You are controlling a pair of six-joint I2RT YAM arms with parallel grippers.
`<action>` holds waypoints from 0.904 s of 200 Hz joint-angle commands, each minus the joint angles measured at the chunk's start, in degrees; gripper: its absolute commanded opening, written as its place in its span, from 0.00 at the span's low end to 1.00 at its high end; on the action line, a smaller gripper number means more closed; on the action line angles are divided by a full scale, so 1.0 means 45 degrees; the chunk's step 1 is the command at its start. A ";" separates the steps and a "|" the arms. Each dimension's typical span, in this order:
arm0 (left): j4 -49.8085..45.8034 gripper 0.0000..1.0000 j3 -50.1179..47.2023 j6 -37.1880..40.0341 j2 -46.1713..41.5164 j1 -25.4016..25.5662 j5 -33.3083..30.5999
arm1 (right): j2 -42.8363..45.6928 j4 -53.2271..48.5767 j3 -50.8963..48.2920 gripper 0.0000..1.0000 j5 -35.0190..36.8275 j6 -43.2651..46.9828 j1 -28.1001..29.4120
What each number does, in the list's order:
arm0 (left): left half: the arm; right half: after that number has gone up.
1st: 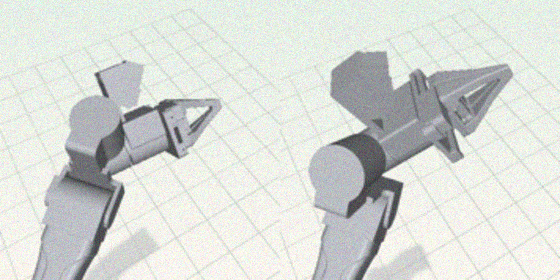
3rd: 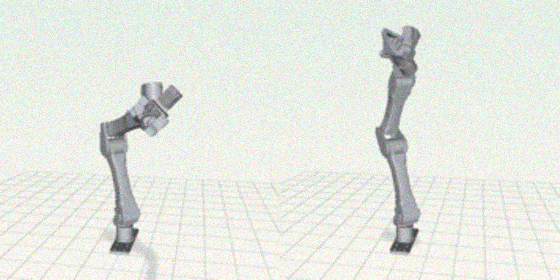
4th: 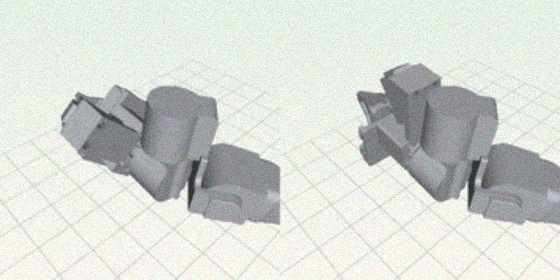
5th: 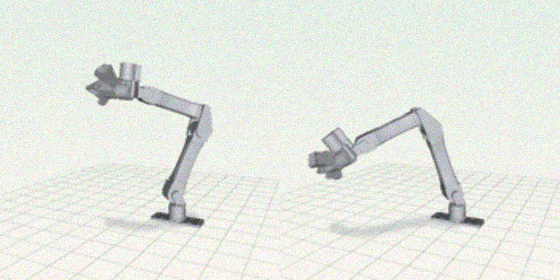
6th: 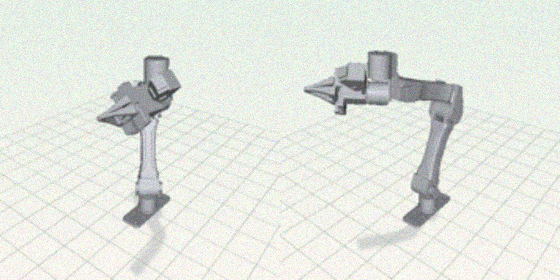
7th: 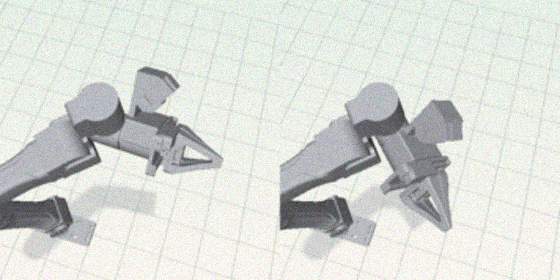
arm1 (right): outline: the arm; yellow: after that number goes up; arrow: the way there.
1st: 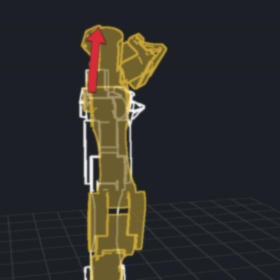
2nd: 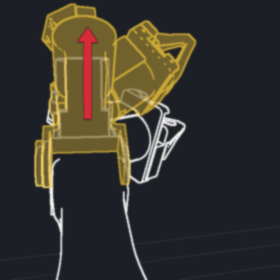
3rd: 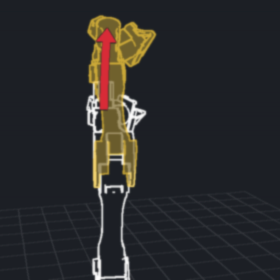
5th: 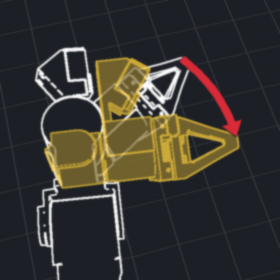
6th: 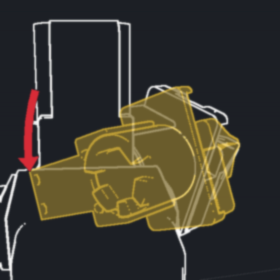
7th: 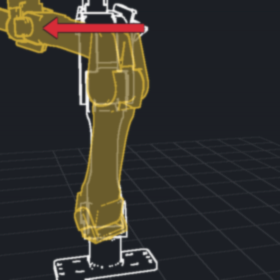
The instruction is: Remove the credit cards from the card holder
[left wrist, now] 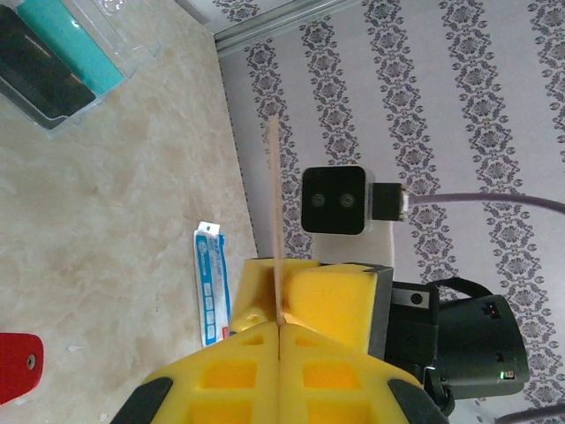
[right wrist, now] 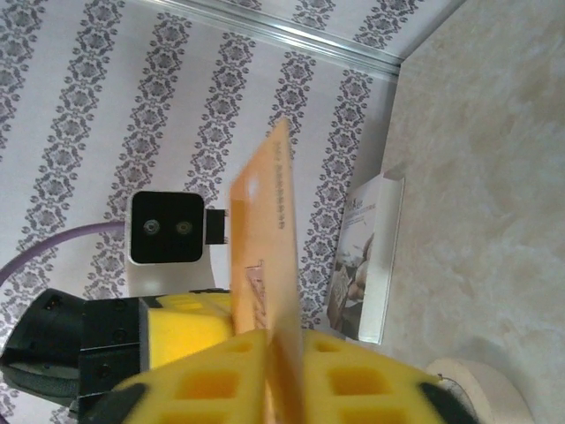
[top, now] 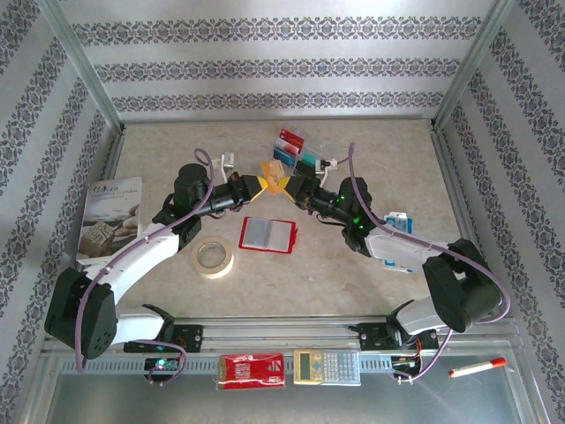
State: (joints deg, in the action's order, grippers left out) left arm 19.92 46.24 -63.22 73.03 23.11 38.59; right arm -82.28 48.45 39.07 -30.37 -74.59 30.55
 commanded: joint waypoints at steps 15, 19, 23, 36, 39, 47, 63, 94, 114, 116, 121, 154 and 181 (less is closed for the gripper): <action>-0.1206 0.02 0.0149 0.1070 -0.0068 -0.0157 -0.0470 | 0.0038 -0.0836 0.0301 0.00 -0.0074 0.1426 -0.0253; -0.1498 0.06 0.0208 0.1210 -0.0062 -0.0180 -0.0626 | 0.0073 -0.1033 0.0335 0.00 -0.0035 0.1683 -0.0278; -0.1843 0.08 0.0246 0.1406 -0.0093 -0.0195 -0.0799 | 0.0114 -0.1221 0.0340 0.00 0.0013 0.1938 -0.0312; -0.3039 0.17 0.0364 0.2092 -0.0166 -0.0317 -0.1514 | 0.0213 -0.2151 0.0390 0.00 0.0098 0.2806 -0.0502; -0.3348 0.21 0.0396 0.2279 -0.0194 -0.0340 -0.1692 | 0.0222 -0.2299 0.0423 0.00 0.0092 0.2988 -0.0580; -0.4138 0.30 0.0515 0.2734 -0.0285 -0.0422 -0.2173 | 0.0283 -0.2815 0.0475 0.00 0.0062 0.3485 -0.0779; -0.5544 0.45 0.0679 0.3519 -0.0479 -0.0661 -0.3122 | 0.0444 -0.3814 0.0744 0.00 -0.0066 0.4639 -0.1254; -0.7542 0.67 0.0945 0.4831 -0.0939 -0.1207 -0.4480 | 0.0860 -0.7780 0.2123 0.00 0.0585 0.8095 -0.2282; -0.8385 0.79 0.1060 0.5542 -0.1197 -0.1544 -0.4863 | 0.0951 -1.0109 0.3284 0.00 0.2052 1.0846 -0.2735; -0.8444 0.80 0.1069 0.5594 -0.1227 -0.1572 -0.4884 | 0.0919 -1.0279 0.3391 0.00 0.2171 1.1095 -0.2786; -0.8582 0.82 0.1041 0.5761 -0.1284 -0.1647 -0.4936 | 0.0854 -1.0663 0.3678 0.00 0.2447 1.1770 -0.2887; -0.9095 0.91 0.0995 0.6496 -0.1357 -0.2117 -0.4708 | -0.0874 -1.2313 0.5889 0.00 0.2645 1.5460 -0.3621; -0.9046 0.92 0.0935 0.6573 -0.1233 -0.2304 -0.4246 | -0.2418 -1.2368 0.7452 0.00 0.2522 1.7244 -0.3756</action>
State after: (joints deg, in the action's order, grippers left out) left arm -18.02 49.28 -37.01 67.55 13.76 18.35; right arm -87.53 -1.89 67.68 -20.38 -11.18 14.15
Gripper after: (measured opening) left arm 0.914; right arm 0.064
